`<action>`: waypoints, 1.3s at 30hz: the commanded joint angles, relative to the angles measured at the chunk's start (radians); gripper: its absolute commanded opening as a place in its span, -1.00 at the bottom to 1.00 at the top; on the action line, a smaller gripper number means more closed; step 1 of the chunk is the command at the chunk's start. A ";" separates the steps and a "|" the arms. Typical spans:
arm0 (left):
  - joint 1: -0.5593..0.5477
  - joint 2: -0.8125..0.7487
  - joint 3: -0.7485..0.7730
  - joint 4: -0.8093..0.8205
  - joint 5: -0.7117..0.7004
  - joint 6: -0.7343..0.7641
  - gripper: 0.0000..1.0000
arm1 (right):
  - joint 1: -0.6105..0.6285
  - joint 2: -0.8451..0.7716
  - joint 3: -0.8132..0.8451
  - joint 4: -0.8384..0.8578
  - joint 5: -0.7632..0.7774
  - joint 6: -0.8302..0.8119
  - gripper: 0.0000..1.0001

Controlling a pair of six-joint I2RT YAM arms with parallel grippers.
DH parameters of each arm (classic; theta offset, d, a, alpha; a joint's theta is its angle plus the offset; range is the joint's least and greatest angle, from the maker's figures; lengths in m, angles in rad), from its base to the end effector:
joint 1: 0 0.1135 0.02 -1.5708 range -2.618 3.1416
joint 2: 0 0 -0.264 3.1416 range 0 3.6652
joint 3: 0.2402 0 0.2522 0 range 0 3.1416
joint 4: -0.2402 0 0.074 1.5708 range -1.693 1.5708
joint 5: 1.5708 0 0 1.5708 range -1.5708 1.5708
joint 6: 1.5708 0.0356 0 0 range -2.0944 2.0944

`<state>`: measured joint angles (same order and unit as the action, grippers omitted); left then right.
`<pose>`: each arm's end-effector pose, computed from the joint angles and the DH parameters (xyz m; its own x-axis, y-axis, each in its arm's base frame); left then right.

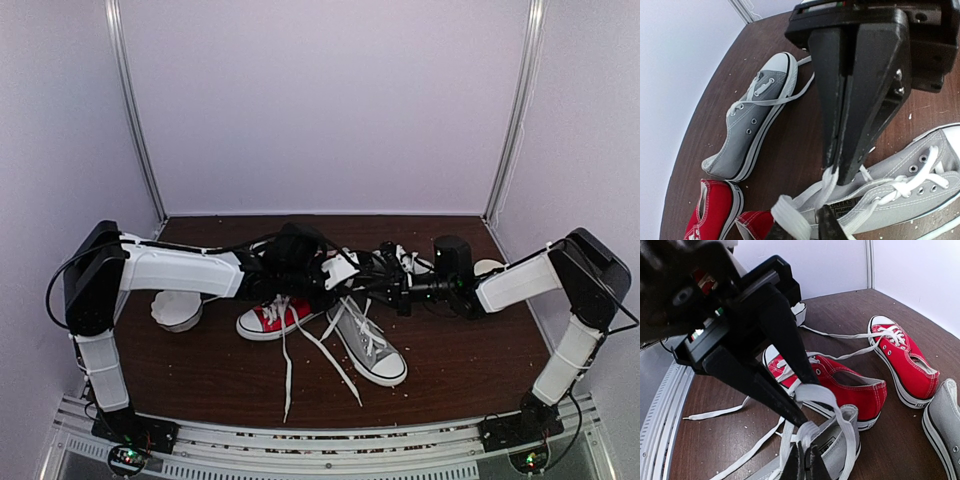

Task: Tie the shoes
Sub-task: Cross the shoelace over the shoe.

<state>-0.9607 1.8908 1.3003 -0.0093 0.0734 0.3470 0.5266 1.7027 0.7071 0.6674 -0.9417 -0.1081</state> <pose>0.2444 -0.3542 0.2157 -0.0144 0.6125 -0.7903 0.9113 0.3333 0.2418 0.2693 0.1898 0.1717 -0.1737 -0.1744 -0.9692 -0.9819 0.1058 0.1570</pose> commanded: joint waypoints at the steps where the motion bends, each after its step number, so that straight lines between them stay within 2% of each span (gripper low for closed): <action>1: 0.005 0.013 0.024 0.009 -0.017 0.016 -0.54 | -0.004 0.007 0.004 0.081 0.010 0.055 -1.00; 12: 0.004 0.045 0.052 0.019 0.049 0.032 -0.38 | -0.002 0.012 0.017 0.081 0.027 0.080 -1.00; 18: -0.002 0.070 0.067 0.036 -0.013 0.039 -0.38 | -0.002 0.012 0.018 0.109 0.020 0.107 -1.00; 22: -0.013 0.078 0.066 0.047 -0.052 0.067 -0.54 | -0.002 0.014 0.023 0.108 0.023 0.115 -1.00; 26: -0.016 0.057 0.034 0.076 -0.037 0.078 -0.97 | -0.002 0.014 0.025 0.105 0.022 0.122 -1.00; 27: -0.016 0.046 0.016 0.091 -0.021 0.080 -1.00 | -0.003 0.014 0.025 0.104 0.023 0.122 -1.00; 31: -0.014 0.008 -0.031 0.104 0.082 0.103 -1.00 | -0.004 0.003 0.035 0.078 0.020 0.115 -1.00; 34: -0.010 0.003 -0.018 0.055 0.142 0.099 -1.00 | -0.003 -0.010 0.042 0.046 0.033 0.109 -0.97; 39: 0.012 -0.027 -0.030 0.027 0.227 0.046 -1.00 | -0.004 -0.082 0.005 -0.020 0.101 0.088 -0.59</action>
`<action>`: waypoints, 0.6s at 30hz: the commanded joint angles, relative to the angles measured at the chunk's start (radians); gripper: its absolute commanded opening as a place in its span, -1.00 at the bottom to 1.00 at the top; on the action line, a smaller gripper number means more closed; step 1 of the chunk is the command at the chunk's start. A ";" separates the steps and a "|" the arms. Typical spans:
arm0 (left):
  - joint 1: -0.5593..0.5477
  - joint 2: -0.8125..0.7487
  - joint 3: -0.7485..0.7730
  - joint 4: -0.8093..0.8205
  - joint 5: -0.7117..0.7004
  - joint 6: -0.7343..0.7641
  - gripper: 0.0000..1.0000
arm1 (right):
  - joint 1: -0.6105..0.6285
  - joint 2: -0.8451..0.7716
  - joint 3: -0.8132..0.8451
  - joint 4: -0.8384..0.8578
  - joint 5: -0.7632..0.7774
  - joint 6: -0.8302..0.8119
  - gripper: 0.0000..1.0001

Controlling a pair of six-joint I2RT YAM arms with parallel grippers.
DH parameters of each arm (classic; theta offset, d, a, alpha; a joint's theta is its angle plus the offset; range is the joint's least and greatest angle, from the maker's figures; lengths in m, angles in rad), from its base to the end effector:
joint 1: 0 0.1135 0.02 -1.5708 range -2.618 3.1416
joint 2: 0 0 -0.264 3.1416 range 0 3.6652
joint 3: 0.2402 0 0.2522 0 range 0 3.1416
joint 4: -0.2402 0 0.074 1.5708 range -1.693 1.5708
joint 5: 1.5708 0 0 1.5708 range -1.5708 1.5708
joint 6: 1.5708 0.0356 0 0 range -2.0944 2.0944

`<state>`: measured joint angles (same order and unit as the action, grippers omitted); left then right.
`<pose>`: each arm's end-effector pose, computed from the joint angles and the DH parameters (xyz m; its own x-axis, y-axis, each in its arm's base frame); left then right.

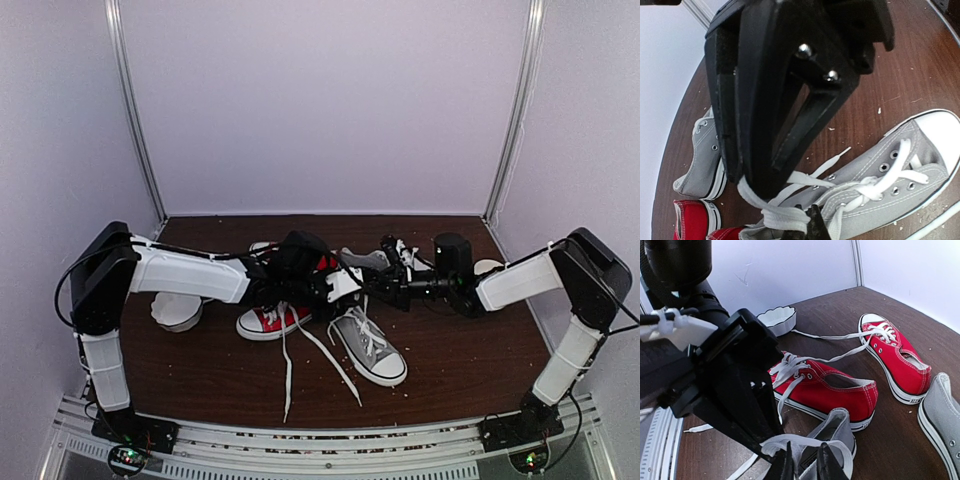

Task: Tie the shoes
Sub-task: Cross the shoelace over the shoe.

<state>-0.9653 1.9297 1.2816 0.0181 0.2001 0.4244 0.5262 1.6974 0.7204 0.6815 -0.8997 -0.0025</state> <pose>0.2402 -0.3594 0.1965 0.0639 0.6167 -0.7846 0.9557 0.1885 0.2260 0.2732 0.1909 0.1779 -0.2494 -0.1467 -0.9572 -0.9608 0.1611 0.2257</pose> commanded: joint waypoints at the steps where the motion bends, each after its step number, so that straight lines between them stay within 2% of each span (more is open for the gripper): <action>1: 0.019 -0.074 -0.019 0.002 0.108 -0.034 -1.00 | -0.005 -0.094 -0.027 -0.031 0.069 -0.021 -0.55; 4: 0.029 -0.090 -0.028 -0.012 0.118 -0.041 -1.00 | 0.001 -0.136 -0.084 -0.001 0.095 -0.005 -0.45; 10: 0.067 -0.088 -0.005 -0.081 0.119 -0.040 -1.00 | 0.079 -0.171 -0.159 0.044 0.210 -0.063 -0.47; 15: 0.076 -0.072 0.020 -0.114 0.117 -0.026 -1.00 | 0.129 -0.098 -0.214 0.310 0.282 -0.020 -0.51; 18: 0.080 -0.067 0.034 -0.128 0.109 -0.024 -1.00 | 0.148 -0.048 -0.201 0.388 0.292 0.015 -0.56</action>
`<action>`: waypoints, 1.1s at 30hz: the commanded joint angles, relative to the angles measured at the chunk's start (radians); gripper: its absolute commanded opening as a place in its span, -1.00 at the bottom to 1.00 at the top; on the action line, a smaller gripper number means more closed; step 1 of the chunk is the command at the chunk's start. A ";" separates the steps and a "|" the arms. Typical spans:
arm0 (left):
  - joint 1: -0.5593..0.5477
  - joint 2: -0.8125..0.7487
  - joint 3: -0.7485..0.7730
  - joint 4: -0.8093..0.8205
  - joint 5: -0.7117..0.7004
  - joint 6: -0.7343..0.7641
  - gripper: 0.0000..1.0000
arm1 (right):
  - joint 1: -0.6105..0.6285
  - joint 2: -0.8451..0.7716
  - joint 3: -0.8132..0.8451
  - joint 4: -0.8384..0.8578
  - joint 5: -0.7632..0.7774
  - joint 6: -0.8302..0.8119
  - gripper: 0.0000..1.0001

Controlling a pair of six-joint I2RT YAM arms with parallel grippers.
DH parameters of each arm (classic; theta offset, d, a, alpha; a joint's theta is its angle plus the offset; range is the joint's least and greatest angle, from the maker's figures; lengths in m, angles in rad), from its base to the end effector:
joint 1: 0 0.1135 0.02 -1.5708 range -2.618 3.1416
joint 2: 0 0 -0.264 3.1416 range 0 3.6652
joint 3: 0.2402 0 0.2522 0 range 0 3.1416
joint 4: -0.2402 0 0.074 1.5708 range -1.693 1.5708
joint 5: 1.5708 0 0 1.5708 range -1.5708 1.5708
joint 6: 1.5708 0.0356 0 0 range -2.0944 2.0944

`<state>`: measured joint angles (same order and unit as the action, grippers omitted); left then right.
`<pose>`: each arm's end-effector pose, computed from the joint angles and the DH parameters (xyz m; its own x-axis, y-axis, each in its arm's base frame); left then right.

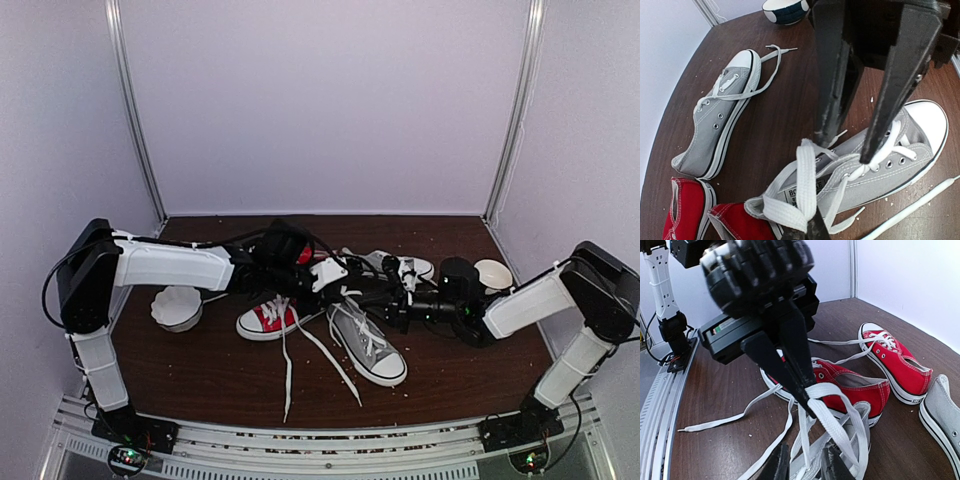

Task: Tie the shoes
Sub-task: Cross the shoelace over the shoe.

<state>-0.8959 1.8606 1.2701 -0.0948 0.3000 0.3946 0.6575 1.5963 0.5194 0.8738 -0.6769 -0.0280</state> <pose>0.2517 -0.3313 0.2116 -0.0233 0.6170 -0.7866 0.9726 0.1961 0.1250 0.2201 0.1981 0.1696 -0.1327 -0.1300 -0.9826 -0.9661 0.2385 0.0989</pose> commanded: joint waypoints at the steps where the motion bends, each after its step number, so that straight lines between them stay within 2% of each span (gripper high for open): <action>1: 0.012 0.000 0.046 -0.016 0.007 0.007 -1.00 | 0.028 0.063 0.006 0.192 0.085 0.029 -0.58; 7: 0.021 -0.005 0.040 -0.013 0.028 0.003 -1.00 | 0.058 0.117 0.024 0.197 0.208 0.002 -0.75; 12: 0.025 -0.001 0.040 -0.004 0.048 0.001 -1.00 | 0.083 0.180 0.067 0.201 0.241 -0.002 -0.77; 17: 0.029 0.007 0.046 -0.001 0.048 -0.005 -1.00 | 0.102 0.235 0.073 0.291 0.327 0.003 -0.79; 25: 0.033 0.014 0.049 -0.003 0.057 -0.004 -1.00 | 0.102 0.274 0.093 0.312 0.384 -0.009 -0.74; 33: 0.037 0.018 0.066 -0.006 0.062 -0.002 -1.00 | 0.102 0.307 0.113 0.312 0.368 -0.032 -0.63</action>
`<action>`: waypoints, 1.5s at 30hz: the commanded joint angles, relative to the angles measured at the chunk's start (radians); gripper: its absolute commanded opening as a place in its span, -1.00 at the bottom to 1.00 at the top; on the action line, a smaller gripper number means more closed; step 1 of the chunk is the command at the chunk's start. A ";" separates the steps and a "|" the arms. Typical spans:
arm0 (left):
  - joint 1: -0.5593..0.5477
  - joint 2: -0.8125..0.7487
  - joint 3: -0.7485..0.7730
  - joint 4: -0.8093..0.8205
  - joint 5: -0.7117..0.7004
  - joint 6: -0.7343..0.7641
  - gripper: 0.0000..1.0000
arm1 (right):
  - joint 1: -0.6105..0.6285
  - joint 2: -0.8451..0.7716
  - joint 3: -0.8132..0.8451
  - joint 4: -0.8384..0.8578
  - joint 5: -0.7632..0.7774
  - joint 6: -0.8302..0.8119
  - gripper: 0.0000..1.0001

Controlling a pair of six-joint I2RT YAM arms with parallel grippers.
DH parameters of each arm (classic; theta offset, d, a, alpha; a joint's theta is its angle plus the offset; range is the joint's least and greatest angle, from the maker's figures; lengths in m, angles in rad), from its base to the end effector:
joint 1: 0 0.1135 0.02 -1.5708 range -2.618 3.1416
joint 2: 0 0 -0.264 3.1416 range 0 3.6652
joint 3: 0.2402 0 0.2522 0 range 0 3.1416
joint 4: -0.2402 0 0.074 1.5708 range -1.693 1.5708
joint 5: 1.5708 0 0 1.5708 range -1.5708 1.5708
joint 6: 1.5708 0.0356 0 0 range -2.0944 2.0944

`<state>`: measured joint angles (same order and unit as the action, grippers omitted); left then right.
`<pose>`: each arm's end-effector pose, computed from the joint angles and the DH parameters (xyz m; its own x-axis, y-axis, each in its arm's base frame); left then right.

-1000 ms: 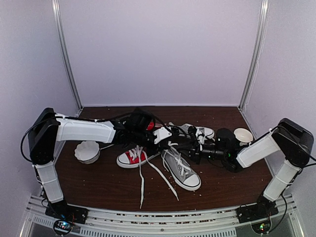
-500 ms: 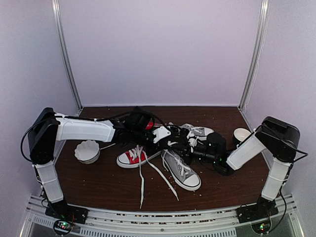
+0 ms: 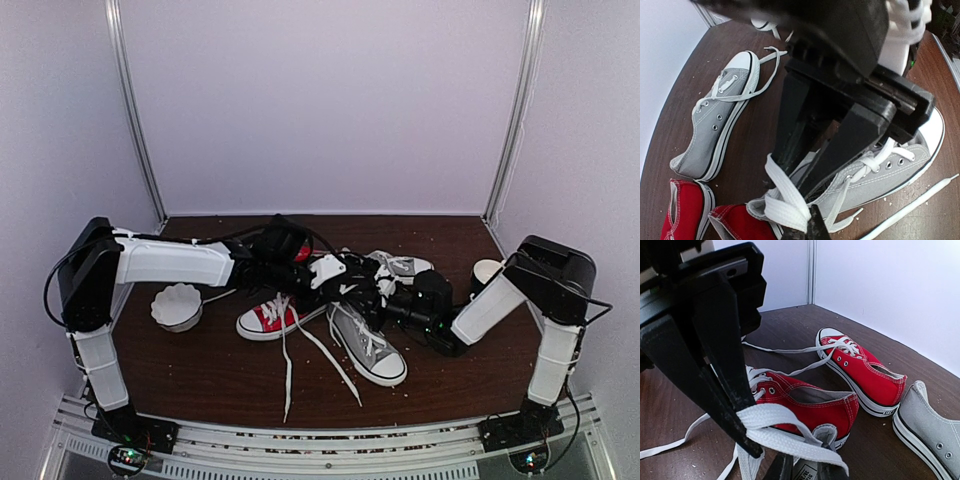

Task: Tie the shoes
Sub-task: Cross the shoelace over the shoe.

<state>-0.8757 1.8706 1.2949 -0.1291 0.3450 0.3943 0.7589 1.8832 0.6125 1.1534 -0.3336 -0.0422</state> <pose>0.2585 -0.3287 0.2130 -0.0421 0.6149 -0.7875 0.9790 0.1826 0.0903 0.2371 0.2409 0.1358 -0.0475 -0.0999 -0.9939 -0.8889 0.4580 -0.0036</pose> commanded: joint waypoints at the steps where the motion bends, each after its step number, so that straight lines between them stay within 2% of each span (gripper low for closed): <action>1: 0.017 0.009 0.044 0.027 0.019 0.000 -1.00 | 0.000 0.023 0.022 0.032 0.024 -0.019 -0.62; 21: 0.020 0.023 0.069 0.018 0.037 0.005 -1.00 | 0.002 0.040 0.056 0.011 0.092 0.012 -0.46; 23: 0.020 0.022 0.069 0.021 0.039 0.003 -1.00 | 0.002 0.043 0.068 -0.008 0.077 0.011 -0.54; 27: 0.022 0.017 0.063 0.025 0.037 -0.005 -1.00 | 0.001 0.031 0.058 -0.016 0.070 0.006 -0.98; 31: 0.039 0.001 0.030 0.062 0.000 -0.046 -1.00 | -0.002 -0.041 -0.002 -0.044 0.041 0.012 -1.00; 36: 0.043 0.007 0.019 0.066 -0.087 -0.081 -1.00 | 0.001 -0.191 -0.010 -0.283 -0.148 0.053 -1.00; 42: 0.044 0.010 0.006 0.081 -0.125 -0.111 -1.00 | 0.003 -0.347 -0.022 -0.526 -0.280 0.110 -1.00; 45: 0.043 0.013 0.007 0.086 -0.125 -0.118 -1.00 | 0.003 -0.380 0.027 -0.701 -0.349 0.112 -1.00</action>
<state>-0.8524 1.8839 1.3090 -0.1036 0.2775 0.3054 0.7616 1.5471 0.6022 0.7097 -0.5446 0.0387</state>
